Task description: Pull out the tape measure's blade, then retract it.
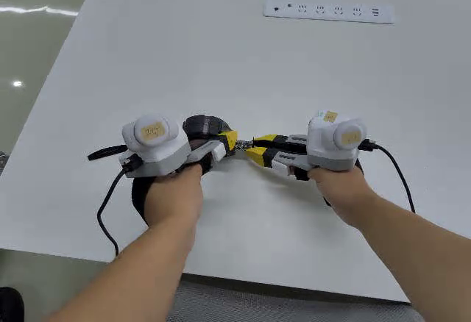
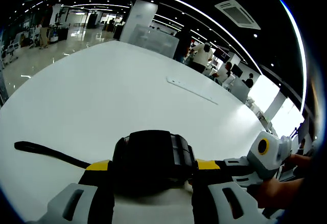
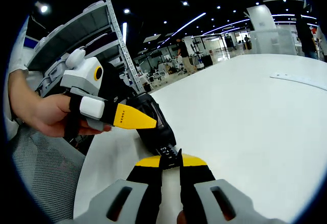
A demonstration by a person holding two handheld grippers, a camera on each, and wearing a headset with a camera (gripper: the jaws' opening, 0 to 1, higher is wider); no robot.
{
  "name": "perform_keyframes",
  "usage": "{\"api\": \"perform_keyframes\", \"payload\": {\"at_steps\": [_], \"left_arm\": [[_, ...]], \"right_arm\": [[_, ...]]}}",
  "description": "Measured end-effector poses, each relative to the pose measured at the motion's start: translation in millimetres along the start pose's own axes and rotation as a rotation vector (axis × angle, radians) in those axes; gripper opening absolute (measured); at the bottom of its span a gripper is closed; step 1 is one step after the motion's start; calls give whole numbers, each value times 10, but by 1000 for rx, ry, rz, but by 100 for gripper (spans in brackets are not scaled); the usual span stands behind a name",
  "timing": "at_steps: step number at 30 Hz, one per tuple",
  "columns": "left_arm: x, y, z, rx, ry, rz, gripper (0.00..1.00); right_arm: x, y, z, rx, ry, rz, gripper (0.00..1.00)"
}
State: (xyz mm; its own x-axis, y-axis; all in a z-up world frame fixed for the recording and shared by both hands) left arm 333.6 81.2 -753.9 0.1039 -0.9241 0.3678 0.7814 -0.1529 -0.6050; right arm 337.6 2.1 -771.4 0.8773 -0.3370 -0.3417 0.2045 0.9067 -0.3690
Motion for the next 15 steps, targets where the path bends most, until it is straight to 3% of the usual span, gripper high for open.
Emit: {"api": "perform_keyframes", "payload": {"at_steps": [15], "left_arm": [[1,-12,-12,1,6,3,58]], "right_arm": [[-35,51,-21,-7,1,-1,8]]}}
Point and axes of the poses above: the centre of the closed fingertips' face, and the gripper's own axes: y roughly forward along the fingers, x roughly to its right, z roughly out of its top, the point moved 1 cm from there along -y, roughly backward along the fingers
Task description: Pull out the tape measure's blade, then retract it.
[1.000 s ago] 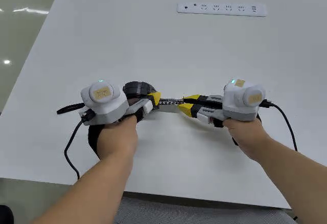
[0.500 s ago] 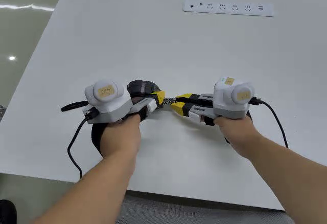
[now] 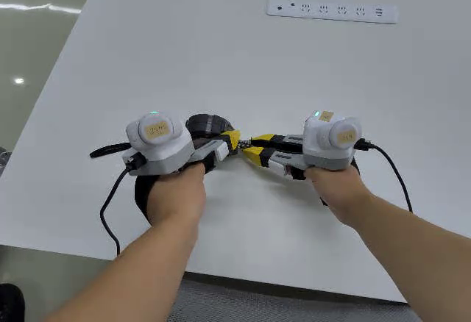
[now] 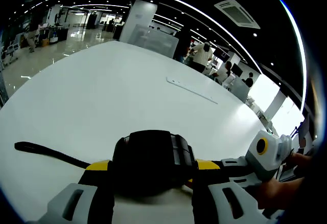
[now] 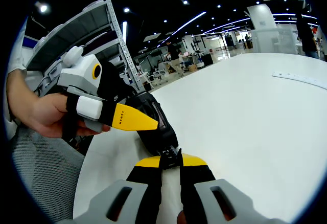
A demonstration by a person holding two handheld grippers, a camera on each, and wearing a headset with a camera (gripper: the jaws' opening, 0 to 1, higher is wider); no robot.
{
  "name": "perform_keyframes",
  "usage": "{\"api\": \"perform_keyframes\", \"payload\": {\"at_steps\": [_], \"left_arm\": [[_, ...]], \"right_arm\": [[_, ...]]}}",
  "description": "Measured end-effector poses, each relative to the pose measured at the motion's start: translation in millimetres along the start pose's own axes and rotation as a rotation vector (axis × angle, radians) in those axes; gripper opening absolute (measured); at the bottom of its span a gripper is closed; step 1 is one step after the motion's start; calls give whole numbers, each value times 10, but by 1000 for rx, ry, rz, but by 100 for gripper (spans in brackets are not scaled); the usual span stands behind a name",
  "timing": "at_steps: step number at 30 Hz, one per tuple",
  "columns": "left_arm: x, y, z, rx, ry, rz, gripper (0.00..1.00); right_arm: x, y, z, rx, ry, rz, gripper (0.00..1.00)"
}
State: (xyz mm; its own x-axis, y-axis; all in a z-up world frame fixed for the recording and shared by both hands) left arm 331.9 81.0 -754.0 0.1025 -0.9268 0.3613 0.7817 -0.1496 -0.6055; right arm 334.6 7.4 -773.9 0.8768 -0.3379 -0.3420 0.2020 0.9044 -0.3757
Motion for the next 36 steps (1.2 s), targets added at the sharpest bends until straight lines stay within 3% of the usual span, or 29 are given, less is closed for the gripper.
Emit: {"api": "perform_keyframes", "payload": {"at_steps": [16,25,36], "left_arm": [[14,17,-2,1,23,7,59],[12,33,-12,6,58,12,60],[14,33,-11,-3,72,10,61]], "right_arm": [[22,63,-44,-6,3,3,10],[11,76,-64,-29,-64,-9,10],[24,91,-64,-30,-48,-5,12]]}}
Point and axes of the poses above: the centre of the closed fingertips' face, and the gripper's own axes: y roughly forward along the fingers, x roughly to its right, z roughly out of its top, the point moved 1 cm from there along -y, roughly backward along the fingers
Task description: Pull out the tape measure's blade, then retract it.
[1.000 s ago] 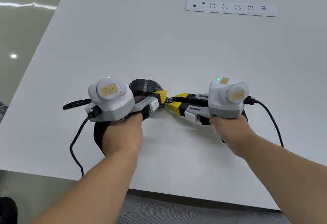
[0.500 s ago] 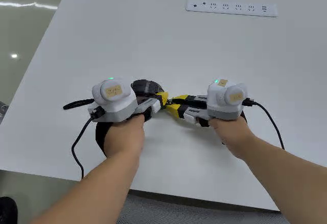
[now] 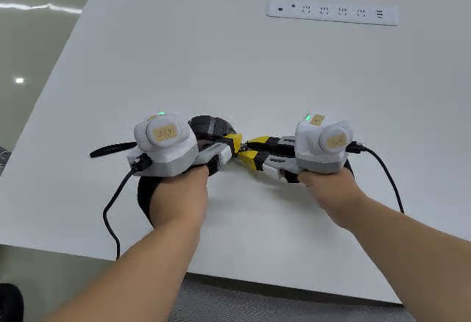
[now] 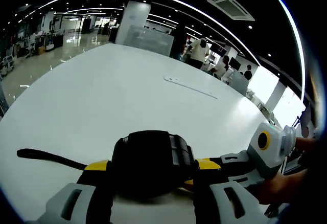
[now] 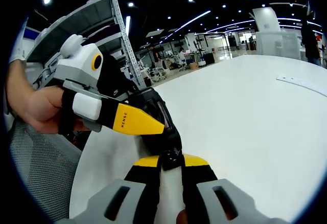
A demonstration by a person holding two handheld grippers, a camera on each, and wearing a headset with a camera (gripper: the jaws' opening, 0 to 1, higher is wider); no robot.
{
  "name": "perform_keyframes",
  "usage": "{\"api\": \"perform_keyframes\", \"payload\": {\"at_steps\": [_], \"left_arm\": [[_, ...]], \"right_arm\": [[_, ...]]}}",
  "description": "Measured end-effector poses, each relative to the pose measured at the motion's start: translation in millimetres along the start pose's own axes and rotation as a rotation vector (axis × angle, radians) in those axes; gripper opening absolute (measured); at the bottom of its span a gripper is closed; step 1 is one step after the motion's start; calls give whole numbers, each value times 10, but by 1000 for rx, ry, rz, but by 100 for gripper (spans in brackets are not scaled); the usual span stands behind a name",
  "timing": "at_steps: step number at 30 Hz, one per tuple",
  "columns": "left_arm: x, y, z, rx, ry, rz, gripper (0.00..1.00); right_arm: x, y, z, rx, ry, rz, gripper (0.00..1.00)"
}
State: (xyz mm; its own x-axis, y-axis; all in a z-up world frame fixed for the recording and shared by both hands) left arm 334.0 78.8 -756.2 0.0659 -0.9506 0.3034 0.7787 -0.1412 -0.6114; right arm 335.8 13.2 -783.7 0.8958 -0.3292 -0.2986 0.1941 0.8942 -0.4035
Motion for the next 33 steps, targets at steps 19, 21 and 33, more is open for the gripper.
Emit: {"api": "perform_keyframes", "payload": {"at_steps": [19,21,33], "left_arm": [[31,-34,-4,4,41,-9,64],[32,-37,-4,5,43,-9,64],[14,-103,-3,17,65,-17,65]], "right_arm": [[-16,-54,8,-2,31,-16,24],[-26,-55,9,-2,30,-14,25],[-63,-163,78,19,24,-30,28]]}}
Point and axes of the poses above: the centre of the closed fingertips' face, and the gripper's own axes: y roughly forward along the fingers, x roughly to its right, z roughly out of its top, the point moved 1 cm from there along -y, roughly backward along the fingers
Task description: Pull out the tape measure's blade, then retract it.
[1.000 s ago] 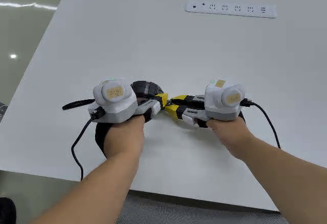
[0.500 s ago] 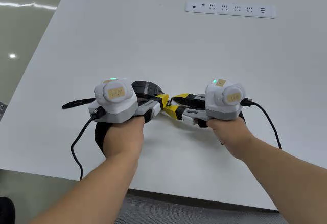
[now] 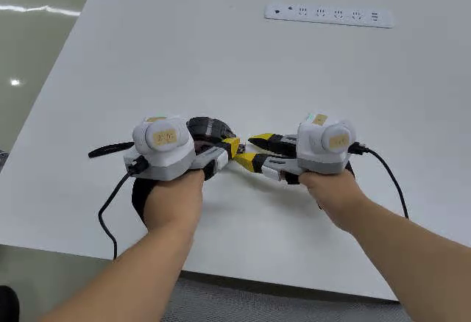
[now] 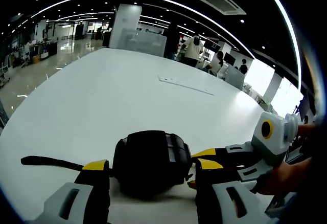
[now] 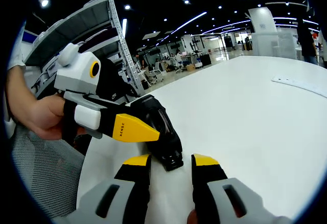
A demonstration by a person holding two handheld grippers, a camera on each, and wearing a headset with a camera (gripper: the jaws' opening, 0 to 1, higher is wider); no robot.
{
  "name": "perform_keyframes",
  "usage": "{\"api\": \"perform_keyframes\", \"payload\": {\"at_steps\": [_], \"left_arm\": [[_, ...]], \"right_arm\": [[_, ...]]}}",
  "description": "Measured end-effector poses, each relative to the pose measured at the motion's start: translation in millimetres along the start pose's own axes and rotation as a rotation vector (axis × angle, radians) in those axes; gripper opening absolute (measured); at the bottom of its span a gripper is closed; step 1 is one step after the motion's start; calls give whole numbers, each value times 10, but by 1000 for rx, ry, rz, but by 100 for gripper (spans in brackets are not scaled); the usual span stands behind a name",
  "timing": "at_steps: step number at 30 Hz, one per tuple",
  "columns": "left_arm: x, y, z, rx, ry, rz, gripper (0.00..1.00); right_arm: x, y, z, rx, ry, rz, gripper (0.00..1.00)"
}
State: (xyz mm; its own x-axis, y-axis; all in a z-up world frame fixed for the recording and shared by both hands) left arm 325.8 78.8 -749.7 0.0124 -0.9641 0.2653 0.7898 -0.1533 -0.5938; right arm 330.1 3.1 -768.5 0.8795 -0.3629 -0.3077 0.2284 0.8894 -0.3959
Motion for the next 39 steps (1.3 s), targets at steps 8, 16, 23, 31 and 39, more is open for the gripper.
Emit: {"api": "perform_keyframes", "payload": {"at_steps": [8,16,23,31,39], "left_arm": [[20,-68,-5,5,27,-25,69],[-34,-161,7,9,98,-55,70],[-134,-248,-19,-12,154,-80,70],[-176,-362,31,-25,202,-117,71],[-185,-477,-5,-41,255,-150,71]], "right_arm": [[-12,-117,32,13,8,-26,34],[-18,-285,120,27,-3,-56,41],[-28,-430,170,31,-20,-76,45],[-6,-597,171,39,-12,-113,48],[6,-783,155,51,-9,-142,51]]}}
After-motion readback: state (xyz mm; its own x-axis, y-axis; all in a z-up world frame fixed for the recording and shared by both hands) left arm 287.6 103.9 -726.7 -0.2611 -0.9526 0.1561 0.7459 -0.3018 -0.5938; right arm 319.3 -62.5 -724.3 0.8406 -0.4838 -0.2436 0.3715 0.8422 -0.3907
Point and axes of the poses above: the centre of the closed fingertips' face, and the gripper's own axes: y roughly forward along the fingers, x roughly to its right, z roughly out of its top, the point moved 1 cm from there along -y, roughly backward along the fingers
